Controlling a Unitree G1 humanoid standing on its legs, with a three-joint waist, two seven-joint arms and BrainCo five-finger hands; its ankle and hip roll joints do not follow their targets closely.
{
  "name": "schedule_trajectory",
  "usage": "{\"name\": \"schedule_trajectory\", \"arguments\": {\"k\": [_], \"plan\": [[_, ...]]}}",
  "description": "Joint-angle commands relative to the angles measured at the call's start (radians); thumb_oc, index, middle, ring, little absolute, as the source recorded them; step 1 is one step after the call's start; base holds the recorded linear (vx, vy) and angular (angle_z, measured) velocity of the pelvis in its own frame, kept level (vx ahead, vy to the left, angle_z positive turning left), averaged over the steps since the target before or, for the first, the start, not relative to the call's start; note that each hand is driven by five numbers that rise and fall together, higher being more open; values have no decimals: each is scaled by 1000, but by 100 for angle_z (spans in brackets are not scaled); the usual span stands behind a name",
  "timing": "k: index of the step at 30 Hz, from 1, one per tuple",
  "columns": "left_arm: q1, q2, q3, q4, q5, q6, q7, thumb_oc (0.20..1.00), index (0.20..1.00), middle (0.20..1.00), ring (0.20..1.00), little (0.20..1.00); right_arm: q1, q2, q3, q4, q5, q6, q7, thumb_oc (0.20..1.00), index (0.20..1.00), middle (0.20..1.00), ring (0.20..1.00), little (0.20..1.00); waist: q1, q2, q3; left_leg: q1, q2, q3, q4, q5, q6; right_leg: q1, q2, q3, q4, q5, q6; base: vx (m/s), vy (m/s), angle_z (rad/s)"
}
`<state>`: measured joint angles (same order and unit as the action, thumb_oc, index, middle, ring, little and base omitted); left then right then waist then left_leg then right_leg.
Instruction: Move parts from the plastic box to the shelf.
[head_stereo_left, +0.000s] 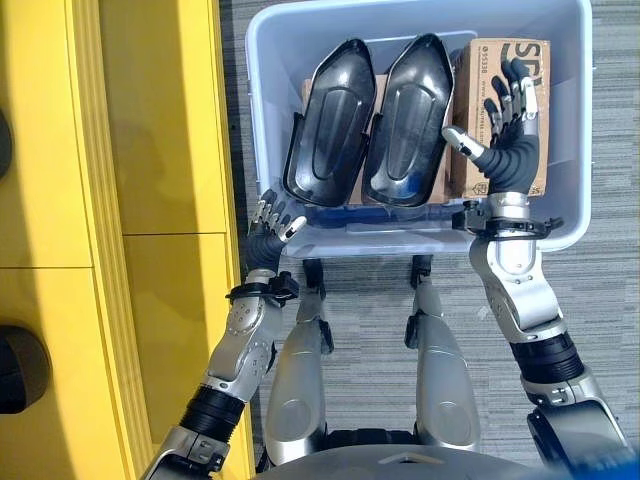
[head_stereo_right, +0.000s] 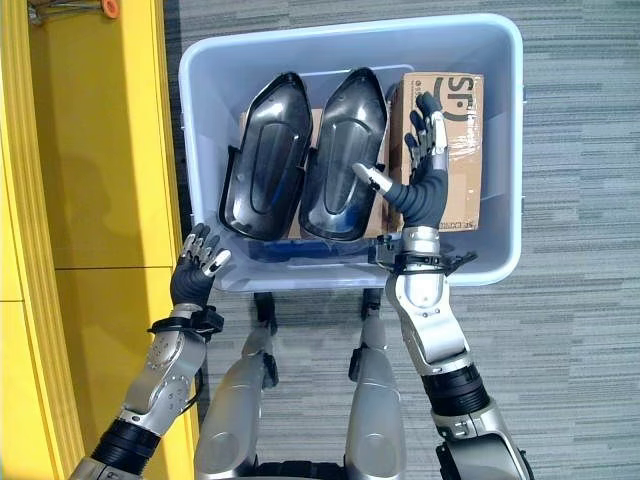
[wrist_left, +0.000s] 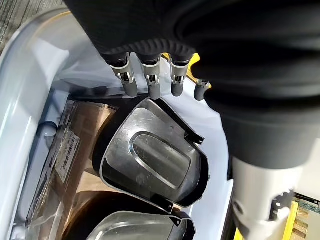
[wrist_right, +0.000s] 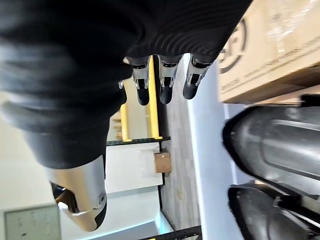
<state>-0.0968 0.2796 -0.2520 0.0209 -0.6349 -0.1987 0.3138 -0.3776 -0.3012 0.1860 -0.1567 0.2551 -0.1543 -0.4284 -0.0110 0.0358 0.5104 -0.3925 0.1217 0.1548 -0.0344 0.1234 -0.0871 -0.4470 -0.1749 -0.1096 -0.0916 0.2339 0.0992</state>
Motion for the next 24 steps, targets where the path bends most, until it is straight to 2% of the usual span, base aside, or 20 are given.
{"name": "schedule_trajectory", "arguments": {"k": [1, 17, 24], "plan": [[37, 35, 8, -71, 42, -15, 12, 1000, 1000, 1000, 1000, 1000, -4, 23, -8, -20, 36, -63, 0, 1000, 1000, 1000, 1000, 1000, 7, -34, -40, -38, 1, -9, 47, 8, 3, 51, -48, 19, 61, -85, 82, 0, 0, 0], [48, 38, 7, -72, 54, -15, 31, 1000, 1000, 1000, 1000, 1000, 20, 68, 57, 143, 101, -28, -10, 1000, 1000, 1000, 1000, 1000, 13, -30, -16, -65, -4, -16, 62, 9, 4, 37, -52, 9, 68, -82, 77, 0, -1, 0], [53, 40, 1, -70, 49, -25, 38, 1000, 1000, 1000, 1000, 1000, -4, 95, 53, 254, 125, -24, -50, 1000, 1000, 1000, 1000, 1000, 20, -19, -4, -77, -7, -19, 66, 9, 7, 21, -54, 9, 77, -81, 76, 0, 0, 0]]}}
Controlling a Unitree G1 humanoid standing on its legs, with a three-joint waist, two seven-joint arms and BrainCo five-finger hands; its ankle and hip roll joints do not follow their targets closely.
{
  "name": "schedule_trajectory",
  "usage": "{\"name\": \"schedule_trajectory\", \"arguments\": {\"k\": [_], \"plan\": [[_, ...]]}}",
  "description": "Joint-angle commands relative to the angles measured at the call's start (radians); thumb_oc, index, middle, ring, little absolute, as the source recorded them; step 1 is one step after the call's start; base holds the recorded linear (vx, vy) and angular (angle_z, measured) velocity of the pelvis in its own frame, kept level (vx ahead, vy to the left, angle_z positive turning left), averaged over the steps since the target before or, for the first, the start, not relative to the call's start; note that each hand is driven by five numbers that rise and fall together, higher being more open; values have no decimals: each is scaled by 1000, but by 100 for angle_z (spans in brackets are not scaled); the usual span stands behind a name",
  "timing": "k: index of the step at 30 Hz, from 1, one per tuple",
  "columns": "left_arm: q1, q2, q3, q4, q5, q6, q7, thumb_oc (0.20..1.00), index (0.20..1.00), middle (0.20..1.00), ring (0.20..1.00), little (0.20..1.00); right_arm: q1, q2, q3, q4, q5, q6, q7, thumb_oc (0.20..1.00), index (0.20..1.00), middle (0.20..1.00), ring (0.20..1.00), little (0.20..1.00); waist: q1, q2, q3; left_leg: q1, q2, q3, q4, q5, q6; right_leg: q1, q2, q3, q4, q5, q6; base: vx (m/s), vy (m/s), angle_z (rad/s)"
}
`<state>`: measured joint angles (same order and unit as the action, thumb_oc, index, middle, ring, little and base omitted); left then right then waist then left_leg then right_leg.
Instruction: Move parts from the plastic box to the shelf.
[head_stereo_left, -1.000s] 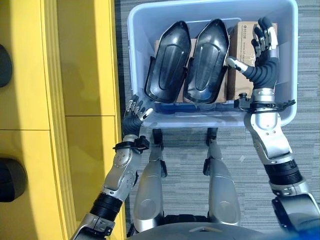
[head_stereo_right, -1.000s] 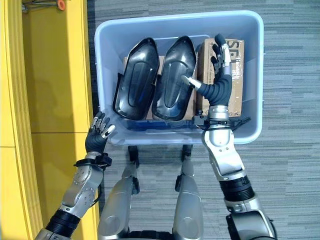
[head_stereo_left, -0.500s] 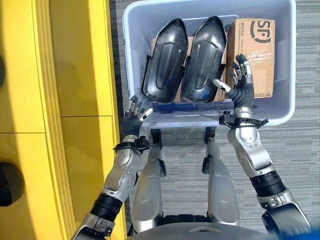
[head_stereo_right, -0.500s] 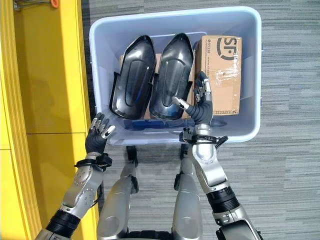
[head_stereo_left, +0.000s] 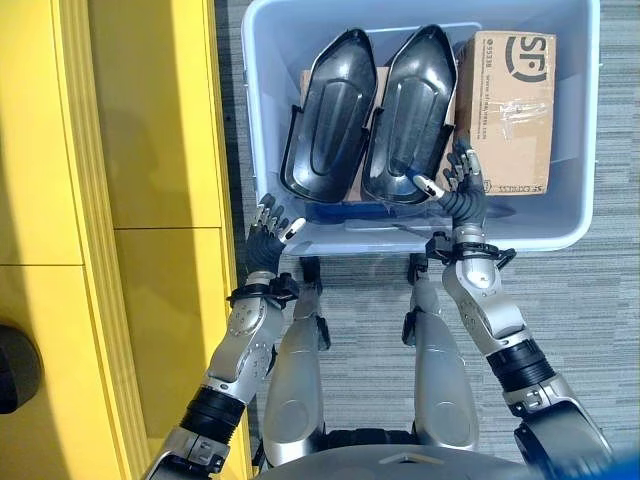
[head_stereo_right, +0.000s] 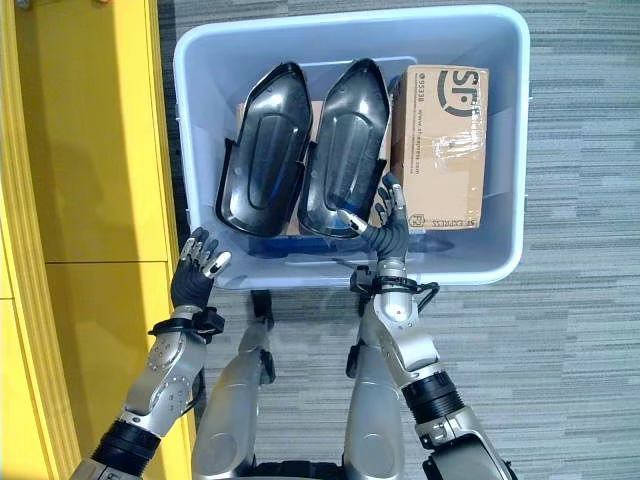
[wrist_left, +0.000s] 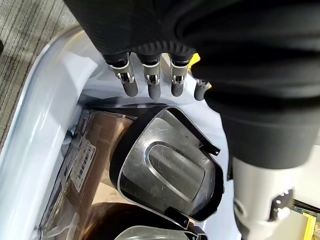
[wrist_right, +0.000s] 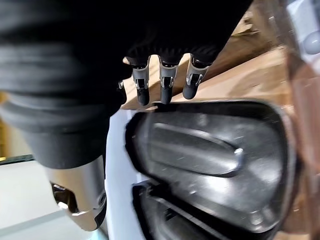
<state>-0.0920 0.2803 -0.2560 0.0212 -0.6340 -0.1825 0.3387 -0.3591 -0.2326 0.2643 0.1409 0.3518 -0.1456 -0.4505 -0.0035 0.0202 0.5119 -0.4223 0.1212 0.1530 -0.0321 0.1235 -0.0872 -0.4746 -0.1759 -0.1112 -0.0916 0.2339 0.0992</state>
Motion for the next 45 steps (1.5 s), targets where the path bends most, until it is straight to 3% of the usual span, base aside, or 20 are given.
{"name": "schedule_trajectory", "arguments": {"k": [1, 11, 23, 24, 26, 31, 45], "plan": [[47, 41, 4, -70, 49, -42, 14, 1000, 1000, 1000, 1000, 1000, -30, 31, -24, -25, 33, -31, -33, 1000, 1000, 1000, 1000, 1000, 15, -1, -5, -49, -8, -17, 64, 9, 8, 47, -54, 12, 78, -81, 76, 0, 0, 0], [44, 46, -21, -64, 40, -53, 11, 1000, 1000, 1000, 1000, 1000, -114, 29, -55, 116, 2, -15, -101, 1000, 1000, 1000, 1000, 1000, 29, 12, 8, -69, -10, -21, 64, 9, 10, 26, -53, 8, 83, -82, 76, 2, 0, 1], [34, 56, -58, -80, 22, -68, -3, 1000, 1000, 1000, 1000, 1000, -338, -34, -73, 341, -16, 8, -152, 1000, 1000, 1000, 1000, 1000, 59, 35, 8, -140, -16, -34, 86, 2, 13, -41, -52, 3, 116, -94, 72, 17, -2, 0], [29, 61, -65, -86, 18, -72, -5, 1000, 1000, 1000, 1000, 1000, -384, -50, -76, 399, -12, 11, -160, 1000, 1000, 1000, 1000, 1000, 66, 41, 8, -140, -19, -43, 95, -29, 8, -42, -51, 6, 126, -116, 76, 99, 18, 5], [20, 62, -69, -90, 12, -76, -9, 1000, 1000, 1000, 1000, 1000, -430, -68, -76, 450, -4, 12, -160, 1000, 1000, 1000, 1000, 1000, 69, 43, 8, -183, -19, -38, 119, -14, 17, -80, -52, 9, 142, -102, 70, 14, 7, 2], [5, 66, -95, -93, -4, -81, -13, 1000, 1000, 1000, 1000, 1000, -534, -114, -88, 601, 27, 14, -182, 1000, 1000, 1000, 1000, 1000, 76, 57, 8, -244, -21, -53, 183, -70, 16, -140, -52, 17, 201, -146, 68, 43, 11, 0], [-39, 66, -117, -89, -12, -85, -3, 1000, 1000, 1000, 1000, 1000, -624, -132, -49, 782, 35, 31, -170, 1000, 1000, 1000, 1000, 1000, 80, 74, 8, -327, -30, -64, 249, -102, 28, -214, -53, 24, 256, -178, 56, 15, 13, 3]]}}
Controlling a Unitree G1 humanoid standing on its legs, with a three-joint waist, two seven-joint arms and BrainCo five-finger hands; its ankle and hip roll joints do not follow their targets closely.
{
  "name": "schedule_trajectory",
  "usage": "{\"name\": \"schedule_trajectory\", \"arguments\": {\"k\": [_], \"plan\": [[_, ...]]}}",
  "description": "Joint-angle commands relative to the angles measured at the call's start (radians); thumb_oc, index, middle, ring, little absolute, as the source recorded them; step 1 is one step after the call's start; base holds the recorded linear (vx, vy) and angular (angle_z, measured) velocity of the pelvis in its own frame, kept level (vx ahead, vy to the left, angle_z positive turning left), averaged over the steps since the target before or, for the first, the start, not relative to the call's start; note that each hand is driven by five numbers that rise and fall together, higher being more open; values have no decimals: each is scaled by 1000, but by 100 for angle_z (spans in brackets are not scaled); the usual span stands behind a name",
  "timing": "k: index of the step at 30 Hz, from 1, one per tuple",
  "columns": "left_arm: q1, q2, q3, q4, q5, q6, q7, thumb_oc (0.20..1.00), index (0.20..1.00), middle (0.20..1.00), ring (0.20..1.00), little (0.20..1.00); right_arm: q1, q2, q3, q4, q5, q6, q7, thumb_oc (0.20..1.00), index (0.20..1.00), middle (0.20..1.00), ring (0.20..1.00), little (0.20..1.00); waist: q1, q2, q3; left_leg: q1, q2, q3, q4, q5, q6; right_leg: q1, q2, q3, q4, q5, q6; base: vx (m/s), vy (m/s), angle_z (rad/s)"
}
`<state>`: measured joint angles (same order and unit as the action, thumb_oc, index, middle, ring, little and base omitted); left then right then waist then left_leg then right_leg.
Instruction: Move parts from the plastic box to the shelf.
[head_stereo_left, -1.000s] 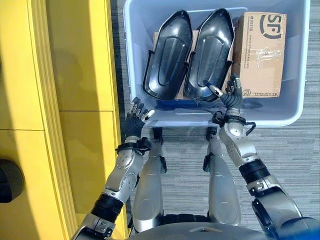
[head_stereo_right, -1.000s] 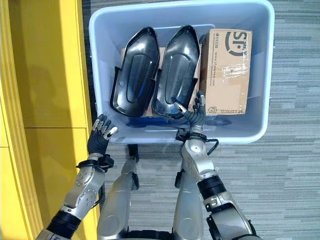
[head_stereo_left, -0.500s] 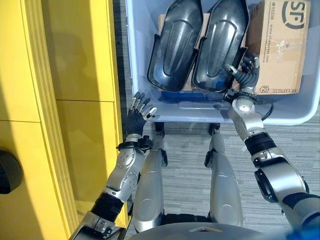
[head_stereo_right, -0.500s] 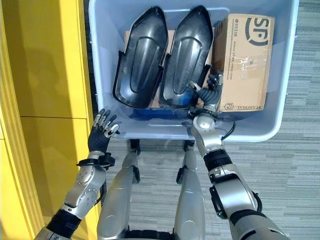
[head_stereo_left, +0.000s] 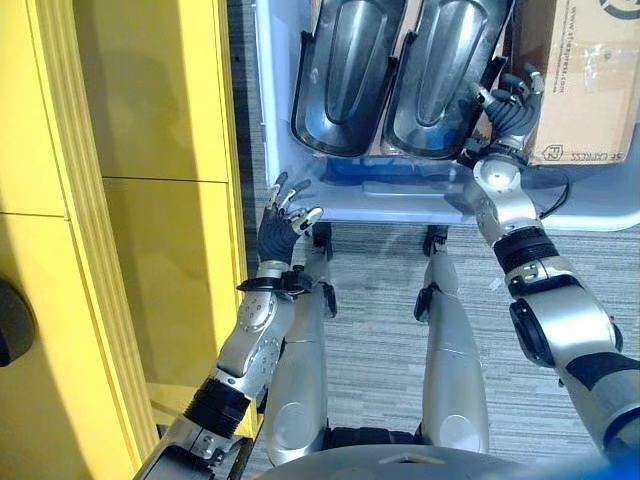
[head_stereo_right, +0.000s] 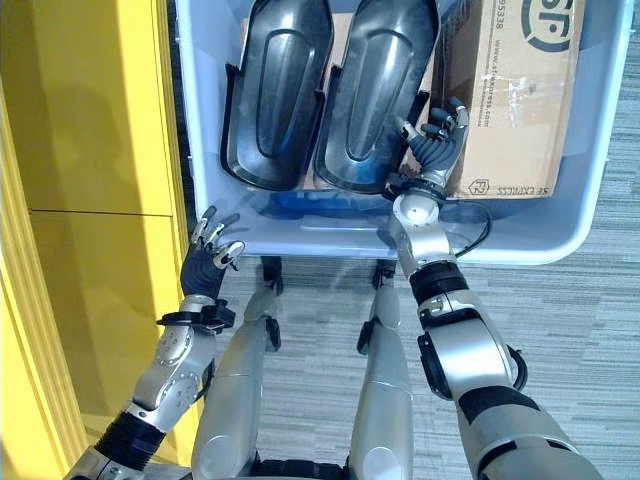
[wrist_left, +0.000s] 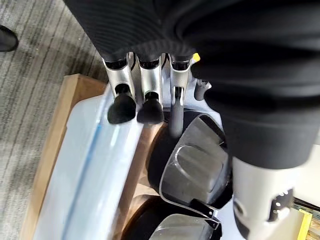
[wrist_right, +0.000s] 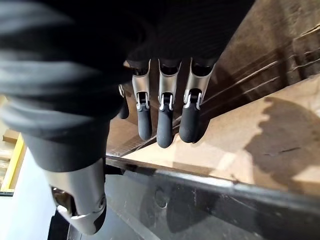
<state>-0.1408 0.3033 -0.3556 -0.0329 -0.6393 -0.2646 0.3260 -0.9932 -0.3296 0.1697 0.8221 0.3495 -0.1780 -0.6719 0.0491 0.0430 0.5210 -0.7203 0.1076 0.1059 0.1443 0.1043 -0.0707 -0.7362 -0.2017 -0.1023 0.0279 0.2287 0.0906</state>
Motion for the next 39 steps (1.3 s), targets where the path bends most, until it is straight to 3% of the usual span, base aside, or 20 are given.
{"name": "schedule_trajectory", "arguments": {"k": [1, 4, 6, 27, 28, 29, 31, 32, 33, 39], "plan": [[7, 43, -19, -35, -6, -3, 10, 1000, 1000, 1000, 1000, 1000, 2, -37, 55, 117, 29, 69, 56, 1000, 1000, 1000, 1000, 1000, 28, 51, -1, -32, -18, -17, 73, -83, 12, 43, -27, 15, 140, -174, 65, 0, 0, 0], [-3, 44, -24, -40, -8, -4, 10, 1000, 1000, 1000, 1000, 1000, -28, -43, 78, 167, 8, 89, 61, 1000, 1000, 1000, 1000, 1000, 30, 52, -1, -36, -19, -20, 71, -82, 12, 37, -27, 14, 143, -174, 65, -2, 5, 3], [-13, 45, -28, -40, -7, -4, 11, 1000, 1000, 1000, 1000, 1000, -51, -53, 113, 221, -19, 115, 89, 200, 200, 200, 200, 200, 32, 51, -1, -35, -20, -22, 72, -83, 12, 39, -27, 12, 144, -175, 65, -7, 2, 5], [-31, 45, -19, -36, -24, -11, 7, 1000, 1000, 1000, 1000, 1000, -53, -96, 127, 260, -36, 138, 113, 200, 200, 200, 200, 200, 33, 26, -1, 20, -25, -35, 46, -72, 10, 115, -33, -16, 121, -169, 72, -11, -1, 2], [-36, 45, -15, -35, -24, -11, 7, 1000, 1000, 1000, 1000, 1000, -50, -96, 122, 238, -32, 132, 110, 200, 200, 200, 200, 200, 31, 25, -1, 2, -26, -29, 43, -44, 17, 98, -34, -20, 115, -146, 66, 0, 0, 0], [-33, 45, -16, -34, -24, -10, 7, 1000, 1000, 1000, 1000, 1000, -46, -95, 122, 239, -32, 133, 110, 200, 200, 200, 200, 200, 33, 25, -1, 23, -25, -35, 43, -69, 10, 117, -33, -17, 118, -167, 72, -8, 10, 3], [-35, 44, -10, -31, -22, -10, 6, 1000, 1000, 1000, 1000, 1000, -28, -95, 114, 167, -33, 119, 104, 200, 200, 200, 200, 200, 28, 20, -1, 14, -27, -29, 39, -43, 16, 111, -33, -21, 110, -144, 66, -8, 4, 4], [-31, 43, -11, -30, -22, -9, 6, 1000, 1000, 1000, 1000, 1000, -23, -94, 114, 167, -33, 120, 104, 200, 200, 200, 200, 200, 30, 20, -1, 36, -26, -35, 39, -68, 9, 130, -32, -18, 113, -165, 72, -77, 8, 2], [-34, 42, -5, -28, -22, -7, 6, 1000, 1000, 1000, 1000, 1000, -6, -95, 108, 118, -37, 111, 97, 200, 200, 200, 200, 200, 25, 16, -1, 24, -26, -29, 35, -42, 16, 120, -32, -22, 109, -143, 66, 0, 0, 0], [-20, 29, 30, -11, -26, 3, 10, 1000, 1000, 1000, 1000, 1000, 198, -83, 4, -259, -60, 57, 62, 200, 200, 200, 200, 200, 0, -13, -1, 104, -25, -30, 17, -43, 16, 193, -32, -23, 98, -139, 67, -15, -1, 1]]}}
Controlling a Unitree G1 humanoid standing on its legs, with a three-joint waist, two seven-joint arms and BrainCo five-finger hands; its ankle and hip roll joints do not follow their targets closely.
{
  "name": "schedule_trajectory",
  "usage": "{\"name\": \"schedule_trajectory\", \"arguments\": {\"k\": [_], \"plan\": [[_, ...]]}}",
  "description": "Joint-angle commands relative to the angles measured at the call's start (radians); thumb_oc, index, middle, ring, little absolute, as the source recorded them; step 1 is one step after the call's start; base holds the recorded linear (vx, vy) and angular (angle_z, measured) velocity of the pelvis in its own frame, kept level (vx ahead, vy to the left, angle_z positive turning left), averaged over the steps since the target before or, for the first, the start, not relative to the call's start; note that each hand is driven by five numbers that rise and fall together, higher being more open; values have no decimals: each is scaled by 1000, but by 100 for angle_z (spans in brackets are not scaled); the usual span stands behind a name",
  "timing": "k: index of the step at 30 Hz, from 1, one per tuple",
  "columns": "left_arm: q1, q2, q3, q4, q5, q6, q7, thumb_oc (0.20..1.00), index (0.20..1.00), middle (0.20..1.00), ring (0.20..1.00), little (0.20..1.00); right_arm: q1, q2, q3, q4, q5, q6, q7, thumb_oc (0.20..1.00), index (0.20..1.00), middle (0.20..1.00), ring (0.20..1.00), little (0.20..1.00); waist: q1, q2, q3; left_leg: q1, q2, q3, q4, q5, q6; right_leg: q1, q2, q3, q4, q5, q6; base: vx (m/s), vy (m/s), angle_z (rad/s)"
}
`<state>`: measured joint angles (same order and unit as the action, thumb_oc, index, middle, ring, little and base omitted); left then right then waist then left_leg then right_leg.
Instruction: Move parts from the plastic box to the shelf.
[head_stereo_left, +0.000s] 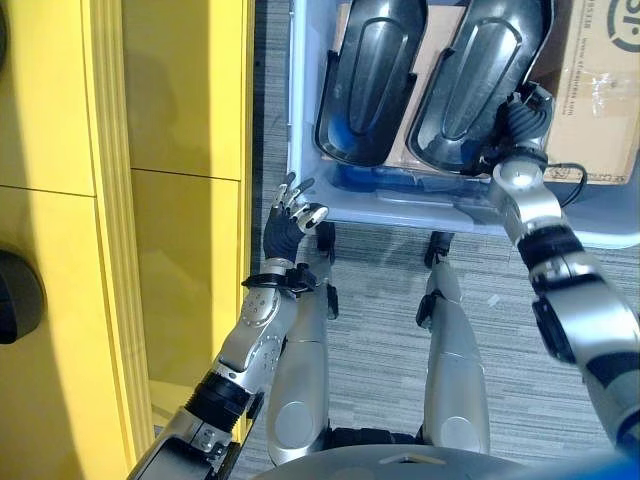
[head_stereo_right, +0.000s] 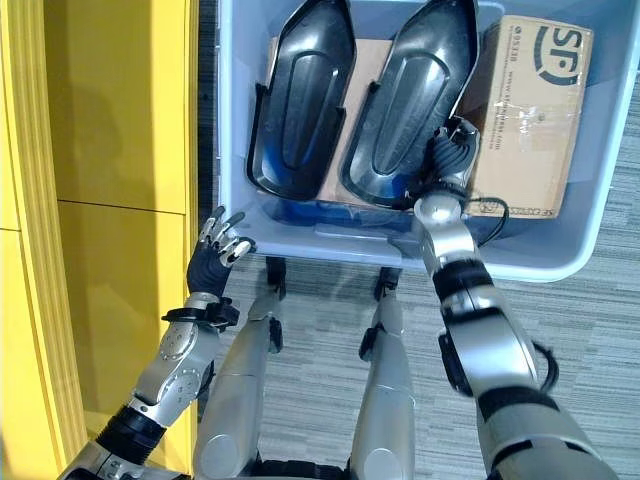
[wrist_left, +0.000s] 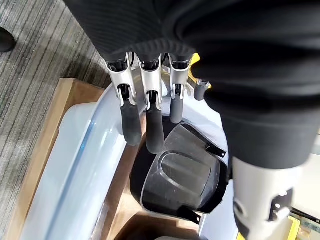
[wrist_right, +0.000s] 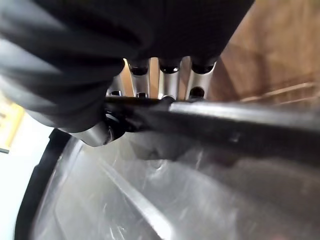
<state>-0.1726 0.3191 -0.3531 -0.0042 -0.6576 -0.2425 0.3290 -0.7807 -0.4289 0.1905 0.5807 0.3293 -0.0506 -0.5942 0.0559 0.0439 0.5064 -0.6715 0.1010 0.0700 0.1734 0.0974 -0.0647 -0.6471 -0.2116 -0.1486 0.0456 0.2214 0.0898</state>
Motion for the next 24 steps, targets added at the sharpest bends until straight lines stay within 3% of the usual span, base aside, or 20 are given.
{"name": "schedule_trajectory", "arguments": {"k": [1, 8, 17, 24], "plan": [[18, 10, 31, -39, -8, -18, 6, 1000, 1000, 1000, 1000, 1000, 21, 21, -36, -66, -42, -78, -14, 200, 200, 200, 200, 200, -11, -16, 14, 73, -18, 5, -17, -36, 10, 119, -23, 24, 79, -131, 68, 0, 0, 0], [73, 12, 64, -40, -12, 1, -15, 1000, 1000, 1000, 1000, 1000, 230, 65, -113, -339, -56, -117, 25, 200, 200, 200, 200, 200, -28, -34, 9, 199, -10, 7, -56, -29, 7, 236, -22, 19, 52, -128, 72, 4, -5, -1], [180, 26, 128, -40, -10, 29, -57, 1000, 1000, 1000, 1000, 1000, 415, 105, -145, -580, 4, -170, 122, 200, 200, 200, 200, 200, -45, -53, -66, 308, 8, 12, -85, -26, 3, 322, -12, 19, 36, -142, 72, 15, -13, -1], [239, 26, 164, -28, -12, 50, -79, 1000, 1000, 1000, 1000, 1000, 520, 119, -134, -658, 56, -174, 202, 200, 200, 200, 200, 200, -53, -60, -108, 369, 28, 12, -92, -26, -1, 369, -1, 20, 53, -173, 65, 21, -36, -6]]}}
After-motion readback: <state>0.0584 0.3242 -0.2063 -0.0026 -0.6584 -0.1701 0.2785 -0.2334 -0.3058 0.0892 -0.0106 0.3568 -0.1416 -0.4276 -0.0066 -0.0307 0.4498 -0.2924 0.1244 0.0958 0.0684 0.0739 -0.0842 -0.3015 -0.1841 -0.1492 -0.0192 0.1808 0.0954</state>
